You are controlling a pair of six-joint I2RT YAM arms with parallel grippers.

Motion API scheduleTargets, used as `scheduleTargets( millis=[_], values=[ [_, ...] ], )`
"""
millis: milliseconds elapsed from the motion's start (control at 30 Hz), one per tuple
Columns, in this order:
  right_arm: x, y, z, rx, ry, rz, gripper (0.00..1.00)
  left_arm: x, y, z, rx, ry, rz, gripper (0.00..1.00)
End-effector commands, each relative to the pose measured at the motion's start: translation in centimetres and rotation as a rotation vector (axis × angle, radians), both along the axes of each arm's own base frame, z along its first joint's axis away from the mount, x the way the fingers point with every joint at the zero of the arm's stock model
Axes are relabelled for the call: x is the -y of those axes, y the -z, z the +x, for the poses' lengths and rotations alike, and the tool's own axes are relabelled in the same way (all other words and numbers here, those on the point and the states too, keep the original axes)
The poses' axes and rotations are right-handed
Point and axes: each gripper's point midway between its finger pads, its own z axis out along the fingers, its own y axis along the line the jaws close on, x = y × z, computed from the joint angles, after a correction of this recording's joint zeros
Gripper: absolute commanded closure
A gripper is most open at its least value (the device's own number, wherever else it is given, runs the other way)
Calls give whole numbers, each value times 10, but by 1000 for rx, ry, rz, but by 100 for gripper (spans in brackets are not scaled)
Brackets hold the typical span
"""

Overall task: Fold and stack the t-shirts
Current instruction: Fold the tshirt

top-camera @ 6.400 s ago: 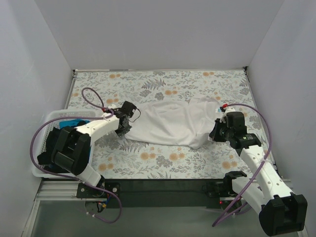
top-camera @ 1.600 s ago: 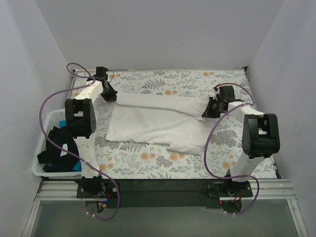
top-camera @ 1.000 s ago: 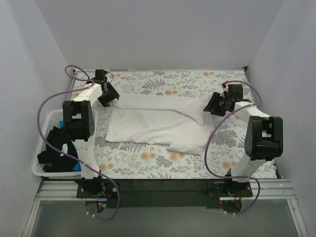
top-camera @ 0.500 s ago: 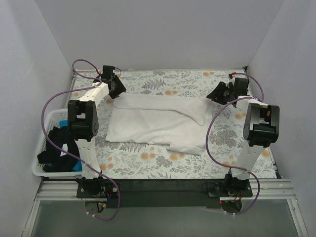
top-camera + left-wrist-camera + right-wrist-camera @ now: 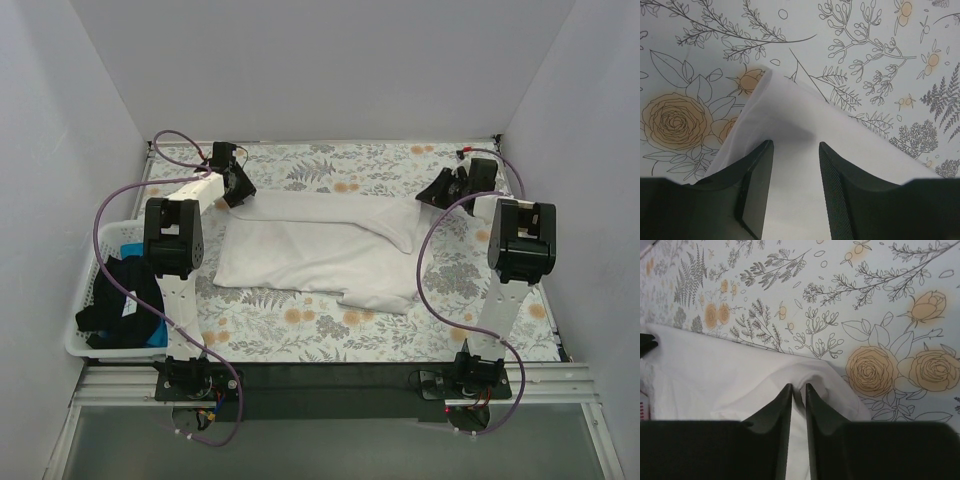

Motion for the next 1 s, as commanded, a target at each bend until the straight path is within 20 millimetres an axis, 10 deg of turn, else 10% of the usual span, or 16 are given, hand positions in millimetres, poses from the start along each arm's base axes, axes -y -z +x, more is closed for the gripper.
scheduleTargets(
  millis=[0, 67, 267, 633, 967],
  values=[
    [-1, -12, 15, 70, -28, 11, 80, -10, 19, -15, -54, -40, 38, 60],
    [3, -13, 15, 73, -22, 5, 98, -14, 21, -17, -65, -57, 48, 60],
    [44, -12, 24, 80, 61, -9, 99, -24, 35, -30, -135, -122, 56, 62],
    [45, -2, 37, 58, 46, 52, 98, -17, 39, -33, -152, -109, 4, 57],
    [41, -46, 6, 113, 60, -27, 51, -3, -11, -16, -16, -18, -37, 39]
  ],
)
